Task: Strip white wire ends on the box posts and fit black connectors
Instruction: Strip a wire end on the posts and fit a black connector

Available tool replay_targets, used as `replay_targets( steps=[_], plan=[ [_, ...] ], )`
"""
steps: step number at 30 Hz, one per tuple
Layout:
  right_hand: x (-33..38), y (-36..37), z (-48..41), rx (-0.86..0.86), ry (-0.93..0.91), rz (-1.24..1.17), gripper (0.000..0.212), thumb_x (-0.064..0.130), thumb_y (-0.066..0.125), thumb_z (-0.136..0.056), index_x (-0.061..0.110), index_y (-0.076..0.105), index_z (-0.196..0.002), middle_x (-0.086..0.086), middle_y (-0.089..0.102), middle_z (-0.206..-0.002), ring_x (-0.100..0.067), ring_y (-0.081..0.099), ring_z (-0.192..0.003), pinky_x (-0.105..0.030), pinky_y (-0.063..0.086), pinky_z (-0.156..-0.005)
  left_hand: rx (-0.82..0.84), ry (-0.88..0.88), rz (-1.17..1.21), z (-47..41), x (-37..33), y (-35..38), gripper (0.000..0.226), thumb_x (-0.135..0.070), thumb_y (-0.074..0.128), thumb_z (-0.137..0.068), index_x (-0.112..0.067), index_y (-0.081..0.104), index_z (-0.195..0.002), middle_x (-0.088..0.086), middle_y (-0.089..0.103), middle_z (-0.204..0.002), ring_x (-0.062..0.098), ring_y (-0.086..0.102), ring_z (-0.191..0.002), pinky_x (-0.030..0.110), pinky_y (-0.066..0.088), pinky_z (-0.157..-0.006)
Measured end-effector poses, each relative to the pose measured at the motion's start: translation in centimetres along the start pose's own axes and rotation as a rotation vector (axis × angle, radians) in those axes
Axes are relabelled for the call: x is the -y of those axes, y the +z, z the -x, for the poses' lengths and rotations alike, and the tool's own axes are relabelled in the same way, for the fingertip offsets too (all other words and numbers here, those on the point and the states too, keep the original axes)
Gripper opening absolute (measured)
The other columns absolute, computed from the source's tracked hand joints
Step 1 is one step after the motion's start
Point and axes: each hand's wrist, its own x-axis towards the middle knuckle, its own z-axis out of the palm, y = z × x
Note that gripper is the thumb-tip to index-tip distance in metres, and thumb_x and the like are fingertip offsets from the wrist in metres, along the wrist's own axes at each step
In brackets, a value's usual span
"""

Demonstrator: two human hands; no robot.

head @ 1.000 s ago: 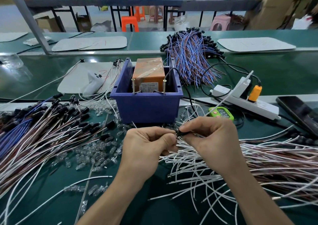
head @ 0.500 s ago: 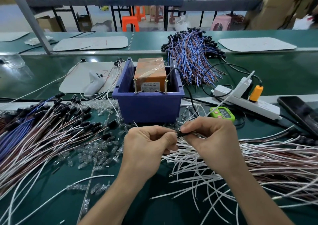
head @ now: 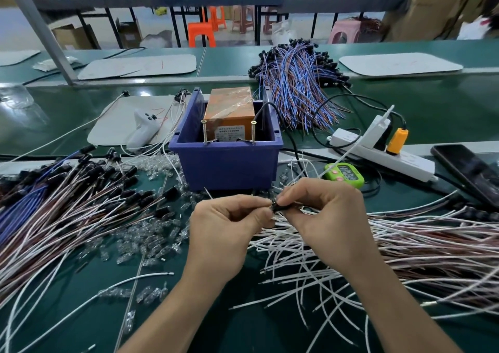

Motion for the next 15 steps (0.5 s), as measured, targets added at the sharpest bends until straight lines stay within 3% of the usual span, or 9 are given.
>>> replay_targets(
  steps=[4, 9, 15],
  plan=[
    [-0.5, -0.1, -0.1, 0.024, 0.034, -0.037, 0.036, -0.007, 0.083, -0.075, 0.029, 0.077, -0.077, 0.013, 0.077, -0.083, -0.004, 0.076, -0.081, -0.024, 0.062, -0.076, 0.043, -0.080, -0.052, -0.3, 0.3, -0.3, 0.023, -0.001, 0.081, -0.083, -0.024, 0.083, -0.084, 0.007, 0.078, -0.072, 0.023, 0.078, -0.068, 0.021, 0.058, -0.062],
    [-1.0, 0.2, -0.2, 0.068, 0.047, -0.087, 0.035, -0.010, 0.080, -0.074, 0.025, 0.078, -0.080, 0.012, 0.078, -0.081, -0.005, 0.076, -0.079, -0.021, 0.060, -0.073, 0.044, -0.051, -0.124, -0.4, 0.1, -0.3, 0.024, -0.008, 0.079, -0.080, -0.031, 0.083, -0.083, 0.001, 0.078, -0.073, 0.019, 0.078, -0.069, 0.022, 0.059, -0.063],
    [-1.2, 0.1, -0.8, 0.076, 0.182, -0.534, 0.027, -0.012, 0.080, -0.072, 0.013, 0.078, -0.082, -0.009, 0.079, -0.085, -0.018, 0.076, -0.080, -0.023, 0.058, -0.073, -0.082, 0.022, 0.092, -0.1, -0.8, 0.0, 0.014, -0.013, 0.078, -0.073, -0.023, 0.083, -0.081, 0.009, 0.077, -0.071, 0.021, 0.076, -0.065, 0.021, 0.057, -0.062]
  ],
)
